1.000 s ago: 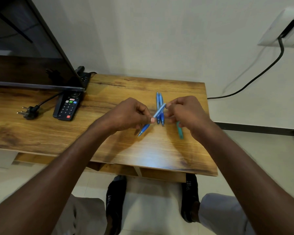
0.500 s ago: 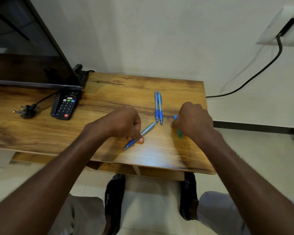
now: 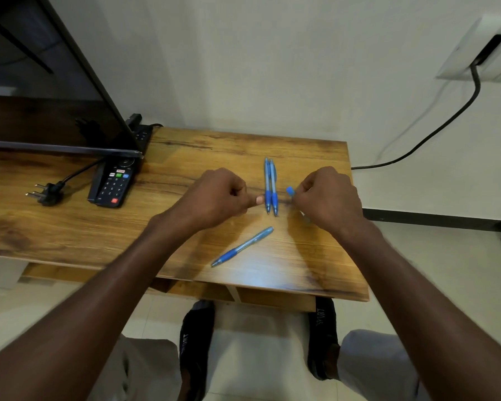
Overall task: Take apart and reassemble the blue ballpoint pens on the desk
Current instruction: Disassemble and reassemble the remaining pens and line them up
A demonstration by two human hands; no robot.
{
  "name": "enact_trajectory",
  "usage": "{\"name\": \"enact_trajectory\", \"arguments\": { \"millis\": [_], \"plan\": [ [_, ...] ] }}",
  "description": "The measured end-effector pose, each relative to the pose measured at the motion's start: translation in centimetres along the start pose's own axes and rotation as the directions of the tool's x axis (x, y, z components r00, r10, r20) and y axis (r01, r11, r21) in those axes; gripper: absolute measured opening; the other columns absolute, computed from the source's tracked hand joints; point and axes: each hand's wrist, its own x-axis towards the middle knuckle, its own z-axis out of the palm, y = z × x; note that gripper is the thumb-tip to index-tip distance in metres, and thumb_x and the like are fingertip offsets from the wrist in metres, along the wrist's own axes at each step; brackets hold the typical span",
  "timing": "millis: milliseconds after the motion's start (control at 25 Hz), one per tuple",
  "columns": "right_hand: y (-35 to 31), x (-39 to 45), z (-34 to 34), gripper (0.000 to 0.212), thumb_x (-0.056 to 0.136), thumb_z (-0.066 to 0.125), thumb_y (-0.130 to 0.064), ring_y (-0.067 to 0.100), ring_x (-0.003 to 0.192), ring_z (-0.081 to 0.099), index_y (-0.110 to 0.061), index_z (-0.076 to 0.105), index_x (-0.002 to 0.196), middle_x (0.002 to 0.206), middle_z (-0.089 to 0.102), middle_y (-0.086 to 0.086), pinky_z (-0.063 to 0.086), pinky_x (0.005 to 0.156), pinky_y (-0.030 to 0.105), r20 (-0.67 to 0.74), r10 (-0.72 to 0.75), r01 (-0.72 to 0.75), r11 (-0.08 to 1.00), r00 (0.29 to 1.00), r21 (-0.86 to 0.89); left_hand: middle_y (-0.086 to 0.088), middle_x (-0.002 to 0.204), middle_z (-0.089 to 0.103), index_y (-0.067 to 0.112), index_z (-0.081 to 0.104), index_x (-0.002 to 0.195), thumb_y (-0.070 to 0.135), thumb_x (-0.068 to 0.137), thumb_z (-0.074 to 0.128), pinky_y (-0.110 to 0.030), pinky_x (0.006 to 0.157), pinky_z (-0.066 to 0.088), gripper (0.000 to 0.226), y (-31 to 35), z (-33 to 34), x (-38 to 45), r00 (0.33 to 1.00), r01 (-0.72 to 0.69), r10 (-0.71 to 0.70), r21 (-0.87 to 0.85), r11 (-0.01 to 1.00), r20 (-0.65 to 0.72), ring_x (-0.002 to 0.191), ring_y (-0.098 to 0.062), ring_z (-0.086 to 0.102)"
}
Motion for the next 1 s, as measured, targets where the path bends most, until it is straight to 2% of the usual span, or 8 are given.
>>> {"name": "enact_trajectory", "arguments": {
  "millis": [120, 200, 320, 440, 640, 800, 1000],
  "plan": [
    [-1.0, -0.2, -0.4, 0.014, 0.095, 0.069, -0.014, 0.017, 0.083, 0.076, -0.019, 0.079, 0.104, 0.086, 0.078, 0.0, 0.062, 0.079, 0.038, 0.009, -0.024, 0.021, 0.962, 1.0, 0.273, -0.001, 0.078, 0.079, 0.015, 0.078, 0.086, 0.039, 0.097, 0.073, -0.028, 0.064, 0.055, 0.027, 0.6, 0.0, 0.5, 0.992, 0.005, -0.046, -0.325, 0.946, -0.118, 0.066, -0.012, 0.072],
    [-1.6, -0.7, -0.5, 0.017, 0.099, 0.068, -0.01, 0.013, 0.079, 0.079, -0.015, 0.077, 0.113, 0.087, 0.08, 0.002, 0.062, 0.078, 0.035, 0.096, -0.034, -0.011, 0.9, 0.995, 0.436, -0.006, 0.086, 0.08, 0.013, 0.078, 0.096, 0.035, 0.099, 0.072, -0.031, 0.065, 0.055, 0.023, 0.5, 0.2, 0.6, 0.99, 0.025, -0.091, -0.504, 0.864, -0.107, 0.071, -0.016, 0.072],
    [-2.1, -1.2, -0.4, 0.013, 0.101, 0.067, -0.008, 0.014, 0.076, 0.08, -0.01, 0.077, 0.109, 0.092, 0.08, 0.005, 0.061, 0.073, 0.028, 0.149, -0.089, 0.0, 0.86, 0.985, 0.511, -0.013, 0.093, 0.081, 0.01, 0.079, 0.1, 0.032, 0.097, 0.074, -0.032, 0.066, 0.055, 0.023, 0.6, 0.9, 0.7, 0.991, 0.068, -0.127, -0.655, 0.753, -0.044, 0.073, -0.019, 0.07],
    [-2.4, -1.4, -0.5, 0.012, 0.1, 0.068, -0.007, 0.018, 0.078, 0.081, -0.007, 0.077, 0.106, 0.093, 0.08, 0.009, 0.061, 0.067, 0.025, 0.169, -0.112, -0.008, 0.808, 0.979, 0.589, -0.015, 0.089, 0.08, 0.009, 0.078, 0.096, 0.024, 0.095, 0.078, -0.034, 0.066, 0.055, 0.016, 0.7, 1.2, 0.9, 0.988, 0.073, -0.151, -0.728, 0.681, -0.042, 0.073, -0.02, 0.069],
    [-2.6, -1.6, -0.6, 0.012, 0.1, 0.069, -0.01, 0.021, 0.081, 0.081, -0.008, 0.078, 0.107, 0.091, 0.082, 0.007, 0.057, 0.061, 0.019, 0.189, -0.123, -0.024, 0.777, 0.974, 0.629, -0.009, 0.085, 0.078, 0.005, 0.078, 0.102, 0.02, 0.092, 0.08, -0.031, 0.066, 0.054, 0.018, 1.0, 1.5, 0.9, 0.977, 0.097, -0.209, -0.79, 0.606, -0.04, 0.075, -0.018, 0.07],
    [-2.7, -1.5, -0.5, 0.012, 0.1, 0.069, -0.009, 0.02, 0.08, 0.081, -0.009, 0.079, 0.106, 0.091, 0.082, 0.006, 0.055, 0.06, 0.017, 0.177, -0.12, -0.013, 0.791, 0.977, 0.612, -0.011, 0.093, 0.079, 0.011, 0.074, 0.097, 0.021, 0.095, 0.077, -0.028, 0.068, 0.059, 0.011, 1.0, 1.2, 1.1, 0.958, 0.184, -0.28, -0.889, 0.42, 0.066, 0.086, -0.022, 0.078],
    [-2.6, -1.6, -0.6, 0.01, 0.099, 0.069, -0.01, 0.019, 0.078, 0.081, -0.01, 0.079, 0.104, 0.09, 0.082, 0.006, 0.057, 0.062, 0.02, 0.172, -0.109, -0.02, 0.789, 0.979, 0.614, -0.014, 0.093, 0.08, 0.0, 0.076, 0.108, 0.023, 0.094, 0.078, -0.03, 0.076, 0.063, 0.027, 1.4, 1.4, 1.1, 0.969, 0.128, -0.247, -0.883, 0.452, 0.014, 0.085, -0.023, 0.078]
  ]
}}
